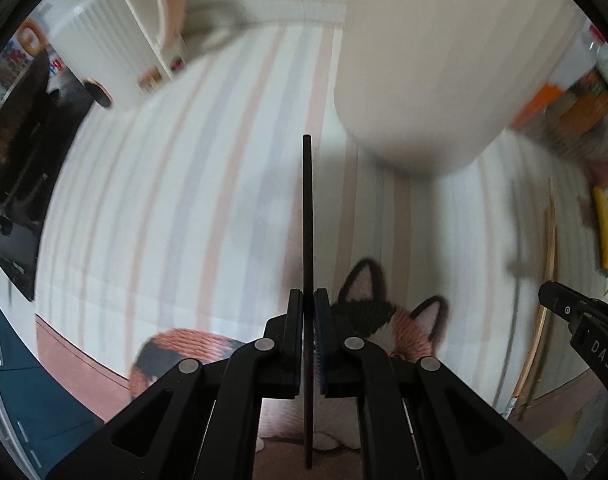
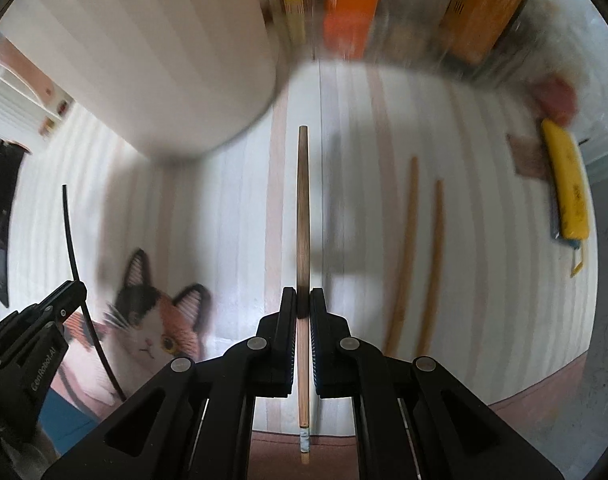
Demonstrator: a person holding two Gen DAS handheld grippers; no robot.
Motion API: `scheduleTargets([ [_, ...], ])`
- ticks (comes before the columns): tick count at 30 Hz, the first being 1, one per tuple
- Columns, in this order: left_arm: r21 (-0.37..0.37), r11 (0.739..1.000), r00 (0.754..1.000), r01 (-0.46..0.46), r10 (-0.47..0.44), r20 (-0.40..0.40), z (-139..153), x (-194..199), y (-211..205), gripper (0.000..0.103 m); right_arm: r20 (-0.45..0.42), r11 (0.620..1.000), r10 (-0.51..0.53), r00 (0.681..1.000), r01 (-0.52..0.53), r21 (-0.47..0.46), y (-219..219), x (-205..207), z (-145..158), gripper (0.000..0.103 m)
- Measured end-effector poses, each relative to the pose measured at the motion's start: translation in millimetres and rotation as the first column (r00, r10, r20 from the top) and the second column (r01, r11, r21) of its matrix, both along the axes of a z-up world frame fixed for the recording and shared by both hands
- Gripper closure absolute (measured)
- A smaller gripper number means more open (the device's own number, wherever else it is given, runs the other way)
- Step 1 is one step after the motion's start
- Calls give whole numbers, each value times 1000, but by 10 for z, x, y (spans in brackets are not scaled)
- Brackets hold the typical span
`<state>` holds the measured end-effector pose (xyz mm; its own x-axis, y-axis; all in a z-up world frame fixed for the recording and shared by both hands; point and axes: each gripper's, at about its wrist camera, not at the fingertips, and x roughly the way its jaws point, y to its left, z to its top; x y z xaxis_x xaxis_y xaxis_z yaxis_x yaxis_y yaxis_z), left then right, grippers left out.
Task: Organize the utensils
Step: 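Lift both held chopsticks off the counter toward the holder, then carry both chopsticks over the holder and lower them into it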
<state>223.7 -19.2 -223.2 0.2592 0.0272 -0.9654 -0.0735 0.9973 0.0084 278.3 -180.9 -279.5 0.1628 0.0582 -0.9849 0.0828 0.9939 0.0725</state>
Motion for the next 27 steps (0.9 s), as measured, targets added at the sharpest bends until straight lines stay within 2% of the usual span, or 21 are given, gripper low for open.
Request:
scheduleTargets([
  [10,-49,998,980,-29,38,194,769,-97,126,100,189,997,-24,982,10,72,-106,12,724,96],
  [23,-49,997,939,-51,65,337,1368,39,276,101,344,990,-59,937,10,144,-105,302,1393,96],
  [27,-61,996,921,-60,79,381,1645,80,356,101,378,985,-63,924,-3,172,-60,395,1601,96],
])
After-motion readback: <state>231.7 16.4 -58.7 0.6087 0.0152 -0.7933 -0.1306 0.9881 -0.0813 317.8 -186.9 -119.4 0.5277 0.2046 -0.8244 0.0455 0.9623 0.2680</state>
